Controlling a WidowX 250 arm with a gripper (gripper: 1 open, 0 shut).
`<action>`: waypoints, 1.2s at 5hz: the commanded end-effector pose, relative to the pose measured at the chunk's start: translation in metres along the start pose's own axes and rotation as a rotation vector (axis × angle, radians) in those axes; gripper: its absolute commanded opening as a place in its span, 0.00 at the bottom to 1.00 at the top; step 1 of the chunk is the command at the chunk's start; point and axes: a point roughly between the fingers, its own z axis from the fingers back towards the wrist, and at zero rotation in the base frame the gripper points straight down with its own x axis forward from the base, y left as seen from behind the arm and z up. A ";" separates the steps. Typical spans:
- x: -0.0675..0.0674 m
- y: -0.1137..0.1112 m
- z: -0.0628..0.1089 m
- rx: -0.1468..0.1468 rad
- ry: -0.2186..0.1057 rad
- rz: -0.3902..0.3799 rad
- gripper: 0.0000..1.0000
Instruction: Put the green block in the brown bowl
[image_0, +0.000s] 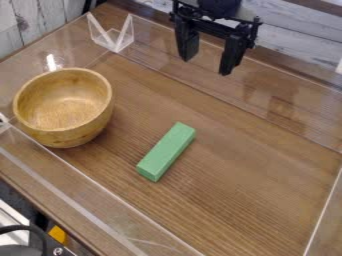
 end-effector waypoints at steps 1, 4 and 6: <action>-0.009 0.000 -0.007 -0.006 0.013 0.007 1.00; -0.062 0.013 -0.029 -0.002 -0.026 0.029 1.00; -0.065 0.014 -0.041 0.004 -0.021 0.040 1.00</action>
